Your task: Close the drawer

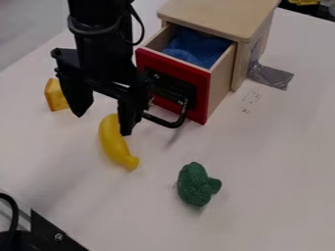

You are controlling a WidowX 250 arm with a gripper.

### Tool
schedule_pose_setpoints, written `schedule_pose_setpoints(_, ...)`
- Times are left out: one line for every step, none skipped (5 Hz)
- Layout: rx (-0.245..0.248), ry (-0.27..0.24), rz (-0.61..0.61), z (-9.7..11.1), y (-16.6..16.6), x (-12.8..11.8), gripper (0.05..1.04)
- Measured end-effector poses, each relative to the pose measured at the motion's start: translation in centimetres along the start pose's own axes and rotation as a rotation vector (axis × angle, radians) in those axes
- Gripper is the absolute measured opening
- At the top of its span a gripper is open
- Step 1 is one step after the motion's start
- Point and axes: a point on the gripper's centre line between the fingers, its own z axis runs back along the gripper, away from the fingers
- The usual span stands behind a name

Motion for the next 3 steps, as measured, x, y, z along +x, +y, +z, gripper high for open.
schedule_pose_setpoints(0.000, 0.015, 0.002, -0.3, 0.0, -0.2, 0.999)
schedule_pose_setpoints(0.004, 0.053, 0.087, -2.5, -0.3, 1.7, 0.999)
schedule_pose_setpoints(0.018, 0.062, 0.169, -4.1, -0.2, 4.2, 0.999)
